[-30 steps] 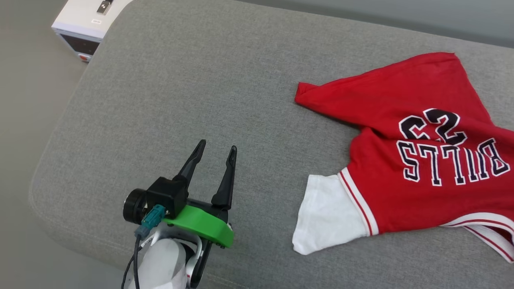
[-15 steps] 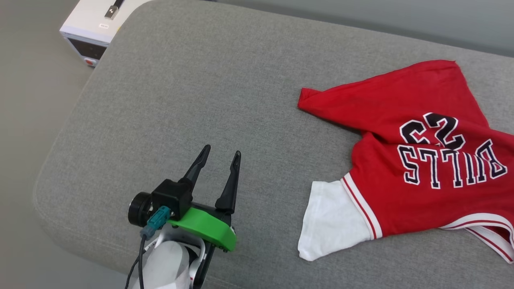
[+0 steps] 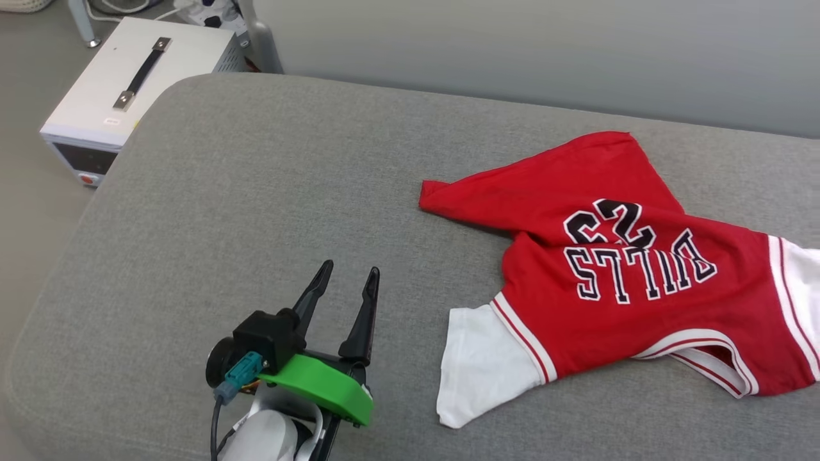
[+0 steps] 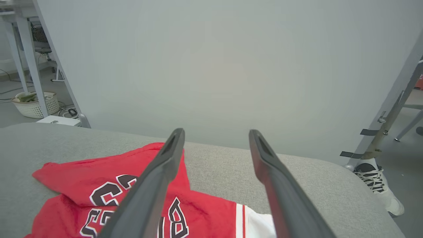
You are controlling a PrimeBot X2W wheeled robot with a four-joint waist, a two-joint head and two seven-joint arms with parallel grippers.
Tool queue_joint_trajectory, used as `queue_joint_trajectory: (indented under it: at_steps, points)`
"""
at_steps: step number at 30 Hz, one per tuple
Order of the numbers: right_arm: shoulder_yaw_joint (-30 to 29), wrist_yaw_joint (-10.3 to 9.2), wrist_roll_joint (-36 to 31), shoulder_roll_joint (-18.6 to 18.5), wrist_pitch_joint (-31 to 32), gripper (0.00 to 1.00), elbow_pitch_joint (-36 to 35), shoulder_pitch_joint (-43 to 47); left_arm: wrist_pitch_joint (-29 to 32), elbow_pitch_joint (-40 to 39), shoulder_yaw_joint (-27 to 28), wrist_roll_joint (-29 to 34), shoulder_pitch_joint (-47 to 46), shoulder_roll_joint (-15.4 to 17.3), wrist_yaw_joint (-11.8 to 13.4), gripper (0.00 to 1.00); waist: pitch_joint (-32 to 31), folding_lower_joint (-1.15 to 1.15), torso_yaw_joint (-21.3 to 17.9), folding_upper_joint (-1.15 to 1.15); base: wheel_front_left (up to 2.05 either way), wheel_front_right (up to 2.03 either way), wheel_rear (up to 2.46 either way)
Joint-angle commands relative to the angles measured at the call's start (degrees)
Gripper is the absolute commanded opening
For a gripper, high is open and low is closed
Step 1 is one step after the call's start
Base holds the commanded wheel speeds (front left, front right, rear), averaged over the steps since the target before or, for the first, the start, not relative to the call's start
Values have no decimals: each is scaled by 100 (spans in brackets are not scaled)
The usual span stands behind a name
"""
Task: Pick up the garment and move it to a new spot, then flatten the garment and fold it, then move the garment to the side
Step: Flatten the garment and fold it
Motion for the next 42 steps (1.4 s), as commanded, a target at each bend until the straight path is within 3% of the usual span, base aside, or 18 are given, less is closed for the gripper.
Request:
queue_joint_trajectory:
  at_steps: [1, 9, 16, 24, 28, 32, 36, 42]
  points:
    - [-45, -4, 22, 202, -157, 100, -193, 235, -20, -17, 0, -63, 90, 9, -30, 100, -189, 0, -235, 0, 0, 0, 0]
    - [-181, -4, -200, 1178, -809, 100, -949, 1158, 4, 165, -187, -119, 195, 19, -48, 100, -136, 0, -478, 0, 0, 0, 0]
    - [-110, -4, -280, 1511, -869, 100, -1176, 1305, 155, 122, -266, -67, 85, 76, -12, 100, 80, 0, -781, 0, 0, 0, 0]
    - [-107, -4, -327, 1508, -782, 100, -1339, 1187, 1701, -149, -523, 46, -522, 300, 46, 100, 444, 0, -1124, 0, 0, 0, 0]
    - [-69, -4, -331, 1501, -786, 100, -1335, 1138, 3168, -119, -642, -30, -770, 423, 146, 100, 598, 0, -1301, 0, 0, 0, 0]
    - [-3, -4, -325, 1505, -803, 100, -1304, 1095, 4246, -182, -764, -41, -848, 583, 218, 100, 725, 0, -1451, 0, 0, 0, 0]
    - [39, -4, -319, 1496, -832, 100, -1276, 1058, 4653, -272, -783, -15, -876, 687, 315, 100, 878, 0, -1566, 0, 0, 0, 0]
    - [38, -4, -309, 1464, -864, 100, -1244, 984, 4593, -138, -805, 53, -914, 727, 382, 100, 1044, 0, -1635, 0, 0, 0, 0]
